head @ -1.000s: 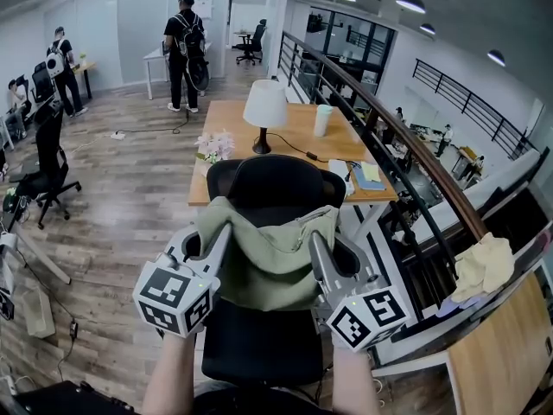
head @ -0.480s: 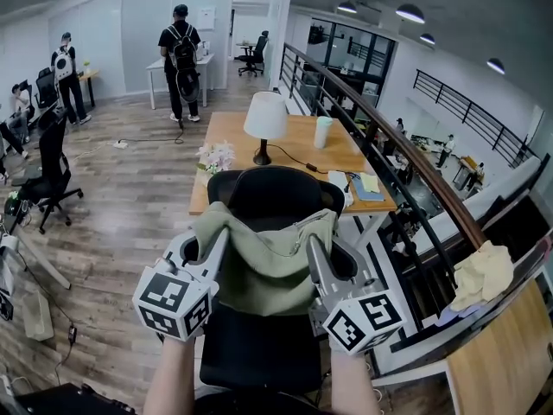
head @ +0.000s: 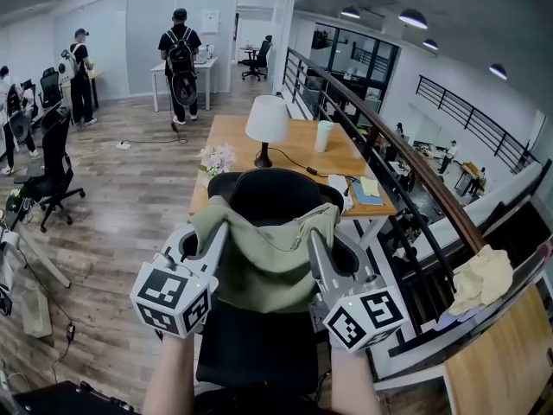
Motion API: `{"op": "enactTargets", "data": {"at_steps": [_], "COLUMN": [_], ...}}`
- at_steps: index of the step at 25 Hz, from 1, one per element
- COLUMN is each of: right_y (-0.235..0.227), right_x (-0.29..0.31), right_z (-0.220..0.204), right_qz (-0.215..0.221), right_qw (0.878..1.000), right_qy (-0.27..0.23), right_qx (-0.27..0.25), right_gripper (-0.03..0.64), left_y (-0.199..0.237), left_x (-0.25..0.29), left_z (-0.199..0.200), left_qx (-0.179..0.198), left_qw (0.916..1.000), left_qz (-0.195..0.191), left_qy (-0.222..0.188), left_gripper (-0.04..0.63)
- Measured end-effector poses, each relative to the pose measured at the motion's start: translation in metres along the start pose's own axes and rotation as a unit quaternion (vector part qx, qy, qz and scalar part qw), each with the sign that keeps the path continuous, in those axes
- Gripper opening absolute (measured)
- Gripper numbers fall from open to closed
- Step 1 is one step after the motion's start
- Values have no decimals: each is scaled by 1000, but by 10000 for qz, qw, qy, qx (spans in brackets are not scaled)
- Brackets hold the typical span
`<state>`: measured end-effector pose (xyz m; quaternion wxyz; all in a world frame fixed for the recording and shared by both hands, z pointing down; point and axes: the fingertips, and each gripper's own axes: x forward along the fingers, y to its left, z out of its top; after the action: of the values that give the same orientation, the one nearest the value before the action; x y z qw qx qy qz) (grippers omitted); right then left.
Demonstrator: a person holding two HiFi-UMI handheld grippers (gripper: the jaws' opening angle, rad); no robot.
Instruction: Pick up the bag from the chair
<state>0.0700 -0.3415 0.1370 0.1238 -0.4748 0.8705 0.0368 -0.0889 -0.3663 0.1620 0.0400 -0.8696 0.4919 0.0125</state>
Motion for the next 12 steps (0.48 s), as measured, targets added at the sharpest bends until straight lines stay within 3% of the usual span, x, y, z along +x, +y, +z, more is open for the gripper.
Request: {"op": "enactTargets", "data": {"at_steps": [12], "right_y": [-4], "right_x": [-4], "right_z": [11], "right_qz": [45], "right_qw": [9997], "right_qy": [-167], "right_qx": [-153], "right_gripper": [49], "left_y": [-8], "left_x": [3], "left_z": [11], "left_qx": [109], "left_qw": [9998], "left_qz": [69], "left_qy": [-166], "left_gripper": [11]}}
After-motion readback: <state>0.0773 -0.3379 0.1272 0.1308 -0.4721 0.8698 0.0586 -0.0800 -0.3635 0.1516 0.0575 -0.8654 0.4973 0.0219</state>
